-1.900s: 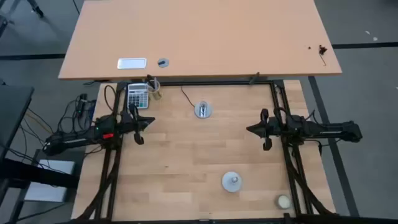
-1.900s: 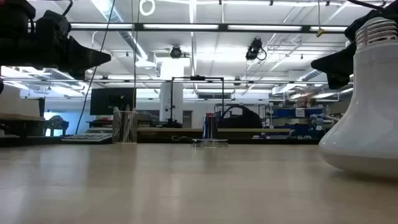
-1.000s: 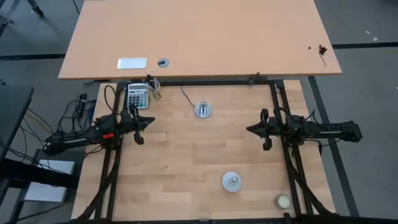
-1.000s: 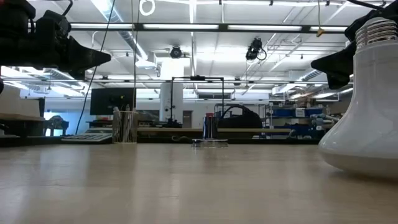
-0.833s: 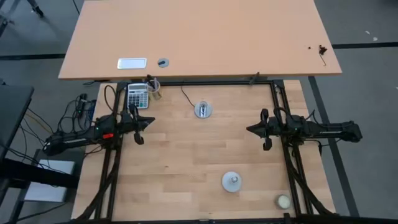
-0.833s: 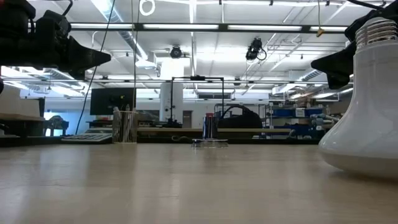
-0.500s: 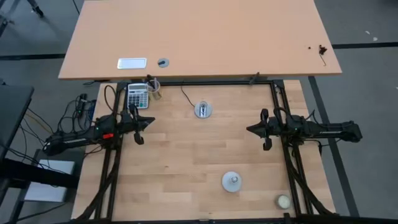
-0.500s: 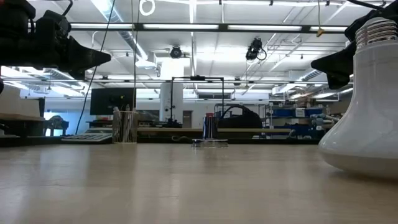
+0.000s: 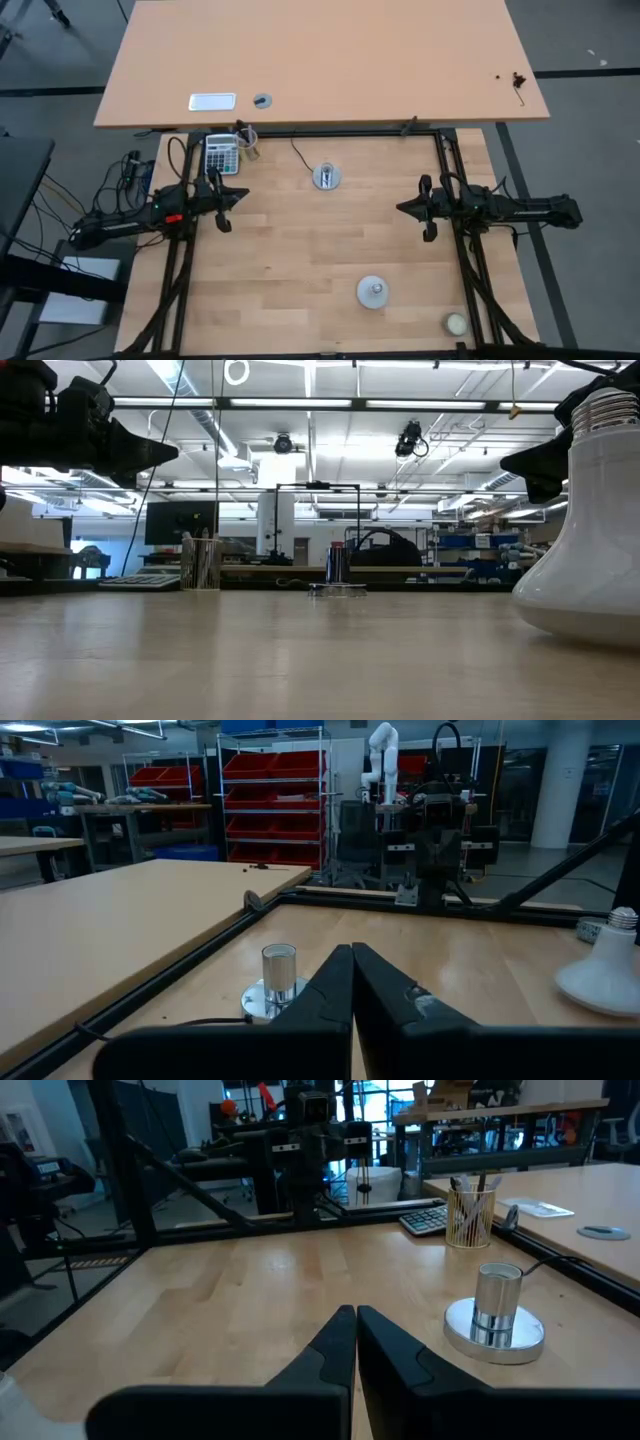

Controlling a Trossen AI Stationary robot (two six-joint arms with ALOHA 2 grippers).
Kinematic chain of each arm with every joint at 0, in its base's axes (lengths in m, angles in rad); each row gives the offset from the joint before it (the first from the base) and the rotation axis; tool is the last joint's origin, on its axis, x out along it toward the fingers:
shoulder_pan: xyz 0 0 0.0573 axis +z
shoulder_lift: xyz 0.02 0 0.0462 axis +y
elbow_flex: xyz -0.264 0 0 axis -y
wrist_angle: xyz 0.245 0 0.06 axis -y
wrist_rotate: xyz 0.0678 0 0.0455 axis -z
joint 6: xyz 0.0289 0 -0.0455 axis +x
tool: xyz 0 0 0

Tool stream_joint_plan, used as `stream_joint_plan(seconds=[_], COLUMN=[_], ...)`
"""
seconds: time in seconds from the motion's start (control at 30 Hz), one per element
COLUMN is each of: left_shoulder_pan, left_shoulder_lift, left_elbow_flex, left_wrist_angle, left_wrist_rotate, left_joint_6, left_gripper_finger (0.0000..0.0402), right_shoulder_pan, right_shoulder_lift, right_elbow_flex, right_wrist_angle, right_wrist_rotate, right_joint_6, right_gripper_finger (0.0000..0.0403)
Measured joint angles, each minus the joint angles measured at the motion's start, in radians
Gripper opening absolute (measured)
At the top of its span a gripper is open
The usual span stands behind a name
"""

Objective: Screw lightbulb

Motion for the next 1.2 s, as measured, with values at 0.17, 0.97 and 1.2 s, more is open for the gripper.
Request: stream_joint_plan(seconds=[0.17, 0.97, 1.2], left_shoulder_pan=[0.0, 0.0, 0.0], left_shoulder_lift=[0.0, 0.0, 0.0], left_elbow_flex=[0.0, 0.0, 0.0], left_wrist_angle=[0.0, 0.0, 0.0], left_wrist_rotate=[0.0, 0.0, 0.0], left_joint_6=[0.0, 0.0, 0.0], left_gripper_finger=[0.0008, 0.0008, 0.0008], right_shoulder_pan=[0.0, 0.0, 0.0], right_shoulder_lift=[0.0, 0.0, 0.0], right_elbow_flex=[0.0, 0.0, 0.0], right_wrist_angle=[0.0, 0.253, 0.253], right_wrist_rotate=[0.0, 0.0, -0.007], right_joint_6=[0.0, 0.013, 0.048], right_gripper_finger=[0.0023, 0.0023, 0.0023])
